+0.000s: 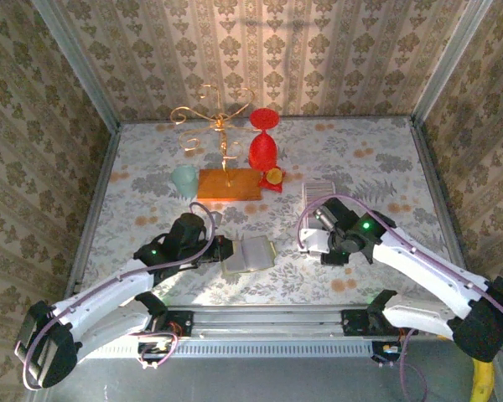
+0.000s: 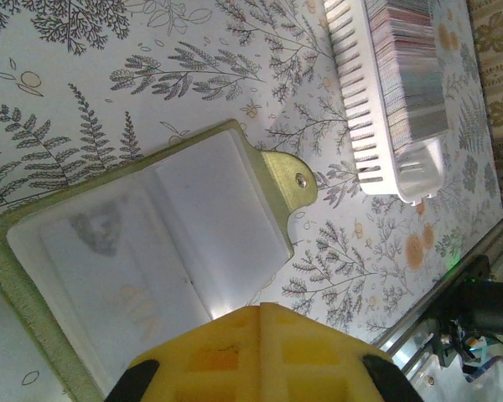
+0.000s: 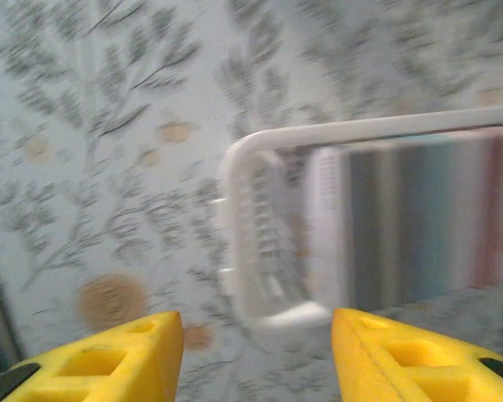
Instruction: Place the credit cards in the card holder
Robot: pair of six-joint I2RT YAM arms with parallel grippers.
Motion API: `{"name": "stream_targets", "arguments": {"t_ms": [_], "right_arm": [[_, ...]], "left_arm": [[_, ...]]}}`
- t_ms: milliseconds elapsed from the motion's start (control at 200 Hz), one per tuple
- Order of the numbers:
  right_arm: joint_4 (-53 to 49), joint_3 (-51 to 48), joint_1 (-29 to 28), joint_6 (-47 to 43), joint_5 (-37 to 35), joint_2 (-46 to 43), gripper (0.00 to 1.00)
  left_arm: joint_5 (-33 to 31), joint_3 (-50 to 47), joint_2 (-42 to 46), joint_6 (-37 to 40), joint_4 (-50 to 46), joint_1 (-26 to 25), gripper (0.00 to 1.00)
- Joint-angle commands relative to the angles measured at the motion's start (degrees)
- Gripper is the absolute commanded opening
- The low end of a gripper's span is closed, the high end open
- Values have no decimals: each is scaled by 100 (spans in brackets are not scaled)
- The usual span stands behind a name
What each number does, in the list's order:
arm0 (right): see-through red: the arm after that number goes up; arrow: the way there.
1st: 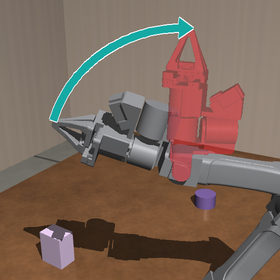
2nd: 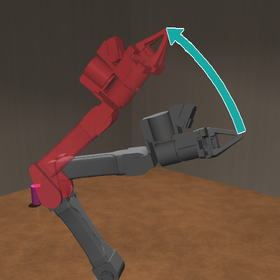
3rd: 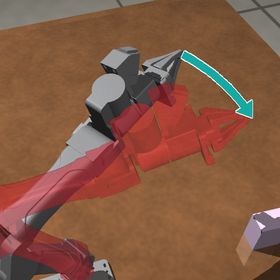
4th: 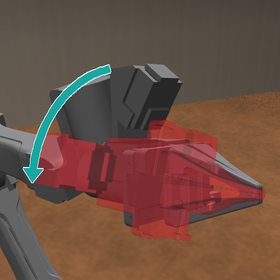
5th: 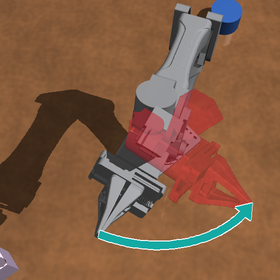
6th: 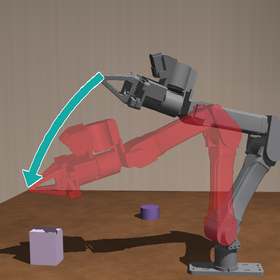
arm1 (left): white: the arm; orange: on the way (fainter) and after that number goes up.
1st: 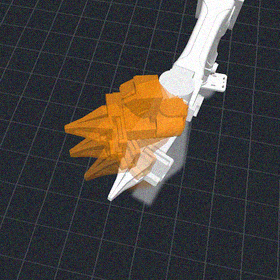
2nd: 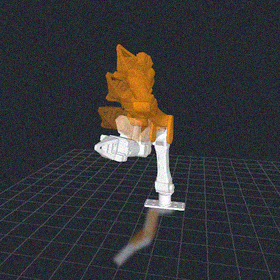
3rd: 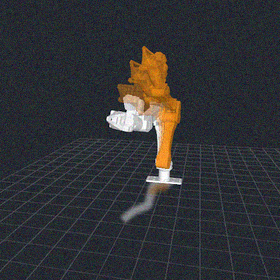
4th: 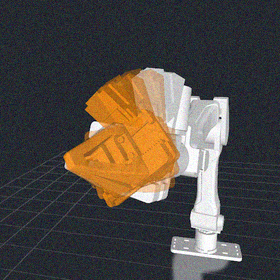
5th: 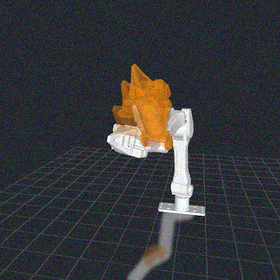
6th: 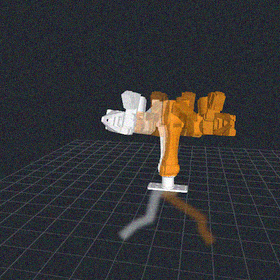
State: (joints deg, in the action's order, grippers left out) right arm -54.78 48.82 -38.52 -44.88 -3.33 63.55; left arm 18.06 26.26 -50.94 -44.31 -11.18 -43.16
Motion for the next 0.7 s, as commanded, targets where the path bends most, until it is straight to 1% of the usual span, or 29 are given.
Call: {"name": "stream_targets", "arguments": {"t_ms": [0,60,120,175,265,395,545,580,695], "right_arm": [[-519,-223,-24,-80,522,352,55],[-419,-215,4,-70,515,519,60],[-299,-172,45,-52,509,703,63],[-191,-109,64,-38,510,903,62],[76,40,73,32,251,1246,62],[471,119,86,65,66,1495,63],[722,128,91,96,35,1582,64],[764,120,95,98,43,1762,64],[778,76,91,111,184,1888,64]], "left_arm": [[4,-3,19,56,-63,-37,0],[4,2,16,56,-59,-44,0],[11,-7,13,58,-19,-44,0],[13,-7,-4,62,5,-44,0],[38,2,-43,80,21,-43,0],[57,-29,-44,99,33,-40,0],[92,-112,-16,52,96,-35,0],[101,-129,-11,43,101,-35,0],[93,-165,3,39,101,-32,0]]}}
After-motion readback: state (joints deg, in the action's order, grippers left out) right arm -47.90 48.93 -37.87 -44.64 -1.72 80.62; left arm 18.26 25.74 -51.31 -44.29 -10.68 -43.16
